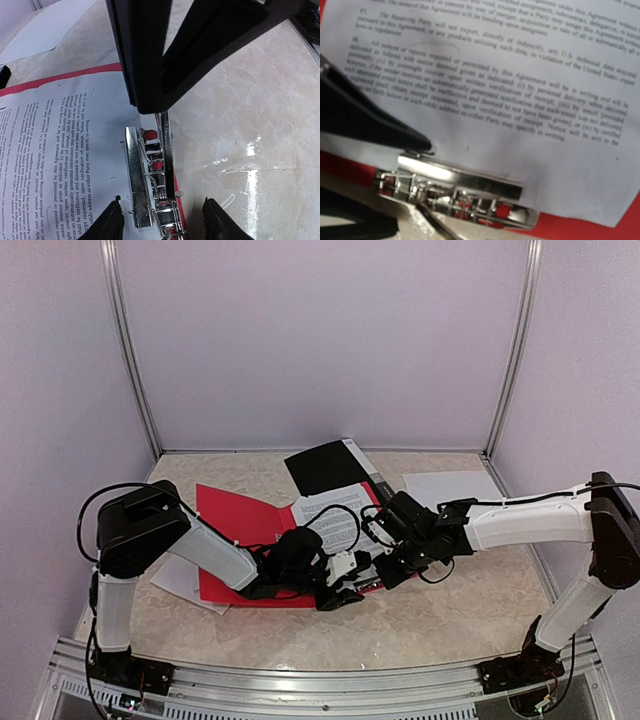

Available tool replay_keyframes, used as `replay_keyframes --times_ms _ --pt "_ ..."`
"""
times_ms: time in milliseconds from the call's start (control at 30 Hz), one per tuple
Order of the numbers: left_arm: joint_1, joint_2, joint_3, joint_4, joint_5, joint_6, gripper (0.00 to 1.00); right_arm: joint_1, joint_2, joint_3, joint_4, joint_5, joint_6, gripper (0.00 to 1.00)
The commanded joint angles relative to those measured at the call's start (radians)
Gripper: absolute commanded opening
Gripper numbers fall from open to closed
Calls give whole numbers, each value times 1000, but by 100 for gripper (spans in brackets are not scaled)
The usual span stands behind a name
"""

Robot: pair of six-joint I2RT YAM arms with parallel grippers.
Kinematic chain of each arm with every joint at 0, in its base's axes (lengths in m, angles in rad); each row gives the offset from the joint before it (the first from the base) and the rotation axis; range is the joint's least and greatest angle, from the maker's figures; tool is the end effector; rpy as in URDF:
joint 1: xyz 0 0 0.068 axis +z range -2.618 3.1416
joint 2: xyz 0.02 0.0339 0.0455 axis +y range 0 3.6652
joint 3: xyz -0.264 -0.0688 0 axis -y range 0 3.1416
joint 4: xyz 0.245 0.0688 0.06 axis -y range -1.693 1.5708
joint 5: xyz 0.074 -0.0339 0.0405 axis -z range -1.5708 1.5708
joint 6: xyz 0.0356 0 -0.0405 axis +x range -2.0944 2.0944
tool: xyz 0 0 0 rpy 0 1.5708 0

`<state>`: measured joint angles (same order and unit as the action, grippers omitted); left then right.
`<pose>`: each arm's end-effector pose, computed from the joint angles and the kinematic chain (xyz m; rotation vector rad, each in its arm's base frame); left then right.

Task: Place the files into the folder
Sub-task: Clamp the file and folder together.

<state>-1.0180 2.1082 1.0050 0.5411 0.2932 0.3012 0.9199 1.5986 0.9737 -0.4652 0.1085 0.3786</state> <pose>0.2068 -0.3548 0.0910 1.4818 1.6199 -0.7262 0.1919 0.2457 0.1857 -0.6823 2.5926 0.2813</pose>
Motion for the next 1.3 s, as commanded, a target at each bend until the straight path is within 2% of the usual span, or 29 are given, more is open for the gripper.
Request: replay_keyframes --times_ms 0,833,1267 --pt "-8 31 21 -29 -8 5 50 -4 -6 -25 -23 -15 -12 0" --pt "9 55 48 -89 33 -80 29 -5 -8 -37 -17 -20 -11 0" --pt "10 61 12 -78 32 -62 27 -26 1 -54 -4 -22 -22 0"
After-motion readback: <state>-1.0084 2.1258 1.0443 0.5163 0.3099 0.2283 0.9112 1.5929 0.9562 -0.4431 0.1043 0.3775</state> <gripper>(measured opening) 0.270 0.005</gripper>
